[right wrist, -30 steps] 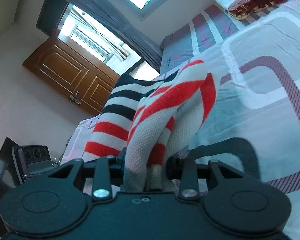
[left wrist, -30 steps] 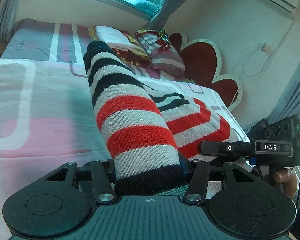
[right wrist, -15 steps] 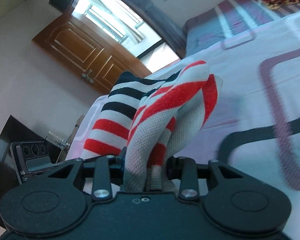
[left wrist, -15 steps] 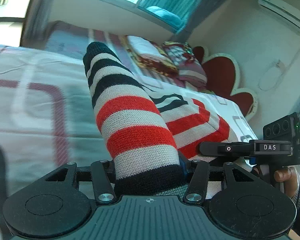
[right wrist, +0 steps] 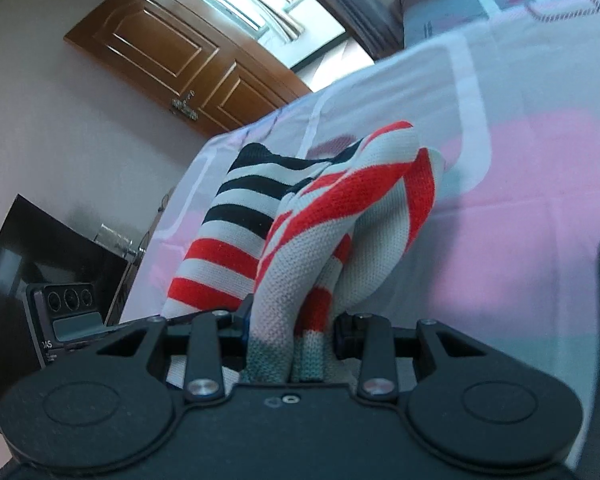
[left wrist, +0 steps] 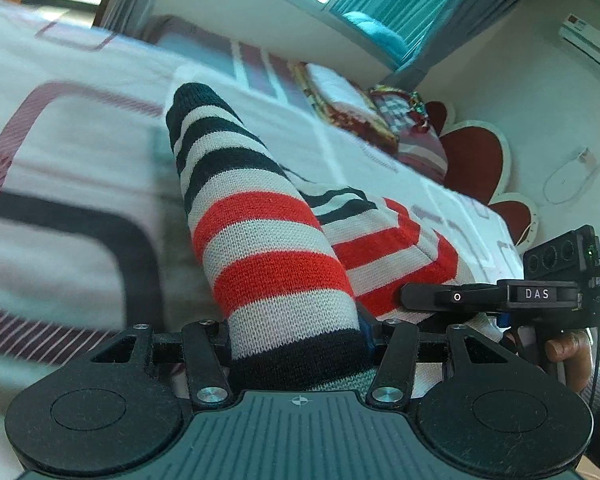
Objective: Fold small clothes
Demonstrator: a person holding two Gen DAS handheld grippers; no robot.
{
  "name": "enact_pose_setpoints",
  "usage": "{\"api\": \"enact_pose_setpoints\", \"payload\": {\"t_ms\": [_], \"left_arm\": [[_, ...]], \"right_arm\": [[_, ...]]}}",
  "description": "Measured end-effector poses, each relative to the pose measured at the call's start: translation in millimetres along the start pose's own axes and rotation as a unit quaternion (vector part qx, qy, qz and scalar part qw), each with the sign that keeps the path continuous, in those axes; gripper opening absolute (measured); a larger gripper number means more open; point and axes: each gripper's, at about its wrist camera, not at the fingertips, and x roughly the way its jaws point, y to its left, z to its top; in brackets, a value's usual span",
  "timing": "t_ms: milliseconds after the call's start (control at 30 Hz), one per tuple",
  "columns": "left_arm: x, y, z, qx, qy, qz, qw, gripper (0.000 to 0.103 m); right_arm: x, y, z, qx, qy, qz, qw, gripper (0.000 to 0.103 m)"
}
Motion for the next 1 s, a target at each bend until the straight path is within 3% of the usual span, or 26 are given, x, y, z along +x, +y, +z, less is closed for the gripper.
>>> {"api": "enact_pose_setpoints", "payload": {"t_ms": [100, 167, 267, 333, 400, 500, 600, 667, 733, 833, 900, 1000], "left_arm": [[7, 17, -15, -0.009, 0.013, -0.006, 0.9999, 0.054], [5, 25, -24, -0.023, -0.001, -0.015, 0.9996, 0.057], [-4, 28, -33, -0.017, -0.02, 0.005, 0.9996, 0.071], [-13, 24, -36, 0.008, -0.029, 0.036, 0.9989, 0.082], [-24, 20, -36, 0.029, -0.038, 0.077, 0.9959, 0.088], [-45, 5, -21, 0.067, -0.07, 0.103, 0.99, 0.088], [-61, -15, -14, 0.091, -0.1, 0.064, 0.9887, 0.088], [-55, -35, -7, 0.117, -0.11, 0.042, 0.9861, 0.088], [-37, -48, -4, 0.132, -0.091, 0.043, 0.9862, 0.088], [5, -46, -5, 0.125, -0.03, 0.073, 0.9891, 0.088], [14, -53, -13, 0.16, -0.03, 0.099, 0.9816, 0.088], [2, -63, -27, 0.186, -0.05, 0.122, 0.9736, 0.088]], "right_arm": [[15, -13, -6, 0.021, 0.02, -0.006, 1.0, 0.034], [19, -29, -13, 0.041, 0.025, -0.009, 0.999, 0.039], [16, -54, -19, 0.088, 0.012, 0.024, 0.996, 0.036], [11, -54, -18, 0.088, 0.008, 0.021, 0.996, 0.036], [7, -46, -15, 0.065, 0.009, 0.0, 0.998, 0.039], [-11, -20, -12, 0.012, -0.021, -0.068, 0.997, 0.057], [-37, 14, -7, -0.061, -0.085, -0.087, 0.991, 0.054], [-39, 40, 0, -0.112, -0.103, -0.091, 0.984, 0.051], [-29, 60, 1, -0.161, -0.098, -0.104, 0.977, 0.051], [9, 66, -5, -0.203, -0.036, -0.174, 0.963, 0.045], [29, 59, -11, -0.213, -0.008, -0.227, 0.95, 0.045], [17, 65, -21, -0.212, -0.017, -0.226, 0.951, 0.045]]}}
